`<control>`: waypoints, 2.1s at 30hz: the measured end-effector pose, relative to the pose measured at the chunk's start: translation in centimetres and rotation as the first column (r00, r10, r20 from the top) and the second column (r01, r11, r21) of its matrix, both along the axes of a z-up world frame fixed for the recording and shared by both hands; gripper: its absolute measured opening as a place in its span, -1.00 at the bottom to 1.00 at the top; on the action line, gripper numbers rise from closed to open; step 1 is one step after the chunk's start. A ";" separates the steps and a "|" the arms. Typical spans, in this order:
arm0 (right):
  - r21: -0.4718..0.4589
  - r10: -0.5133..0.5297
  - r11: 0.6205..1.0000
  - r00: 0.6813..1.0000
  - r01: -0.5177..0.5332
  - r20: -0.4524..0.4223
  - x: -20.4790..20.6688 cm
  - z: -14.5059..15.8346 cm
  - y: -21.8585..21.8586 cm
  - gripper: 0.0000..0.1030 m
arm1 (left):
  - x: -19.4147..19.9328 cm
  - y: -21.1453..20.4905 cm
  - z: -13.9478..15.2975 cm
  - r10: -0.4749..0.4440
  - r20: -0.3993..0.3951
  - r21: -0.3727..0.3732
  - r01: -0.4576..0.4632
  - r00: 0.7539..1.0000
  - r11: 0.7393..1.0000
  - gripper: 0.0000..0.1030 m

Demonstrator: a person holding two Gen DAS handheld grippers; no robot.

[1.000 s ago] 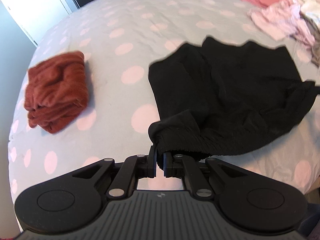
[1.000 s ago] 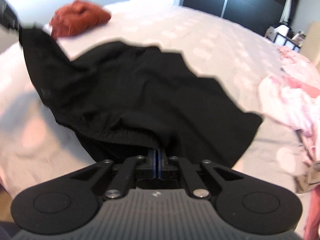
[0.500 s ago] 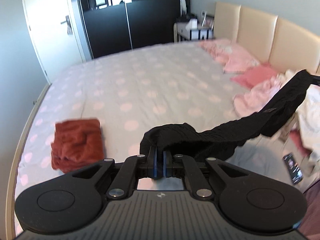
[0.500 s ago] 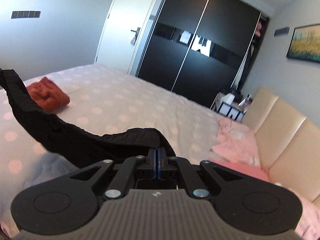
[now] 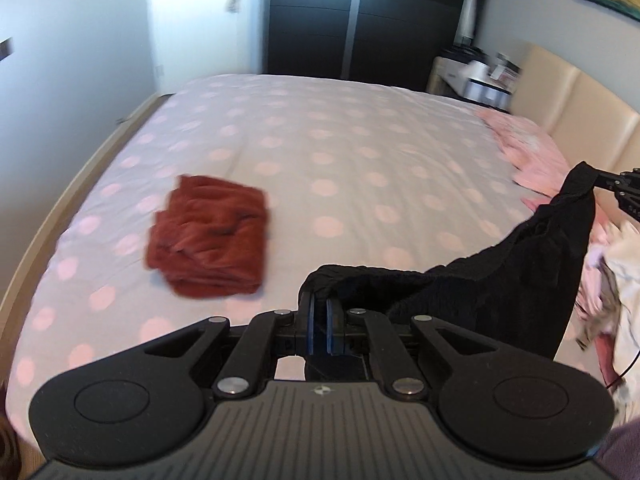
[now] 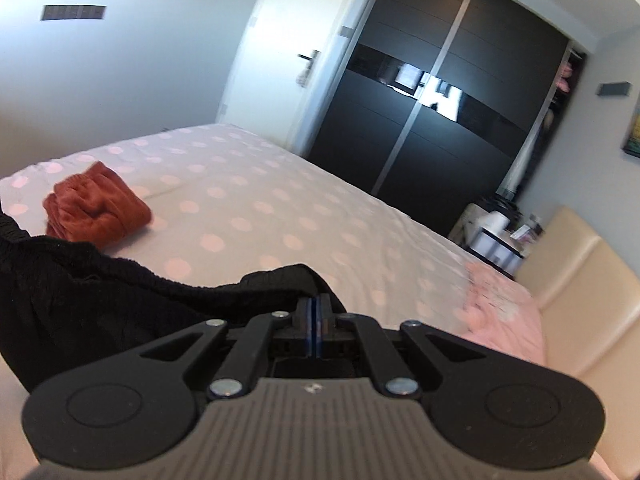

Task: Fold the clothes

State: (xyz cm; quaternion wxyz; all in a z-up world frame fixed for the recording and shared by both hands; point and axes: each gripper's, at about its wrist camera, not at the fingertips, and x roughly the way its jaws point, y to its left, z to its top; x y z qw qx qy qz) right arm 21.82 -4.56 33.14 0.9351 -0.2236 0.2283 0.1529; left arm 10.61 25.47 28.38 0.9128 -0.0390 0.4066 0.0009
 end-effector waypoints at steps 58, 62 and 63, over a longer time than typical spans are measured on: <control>-0.203 0.201 0.927 0.875 -0.315 -0.440 14.8 -29.8 -8.0 -0.01 | -3.3 -28.8 -28.8 -0.392 -0.544 -0.415 0.168 0.742 0.894 0.03; -0.202 0.181 0.937 0.889 -0.286 -0.420 12.0 -27.4 -8.3 -0.01 | -5.3 -27.4 -27.0 -0.419 -0.490 -0.440 0.198 0.764 0.876 0.03; -0.192 0.183 0.940 0.890 -0.284 -0.418 10.9 -26.7 -8.5 -0.01 | -5.8 -26.9 -26.4 -0.417 -0.473 -0.435 0.206 0.776 0.877 0.03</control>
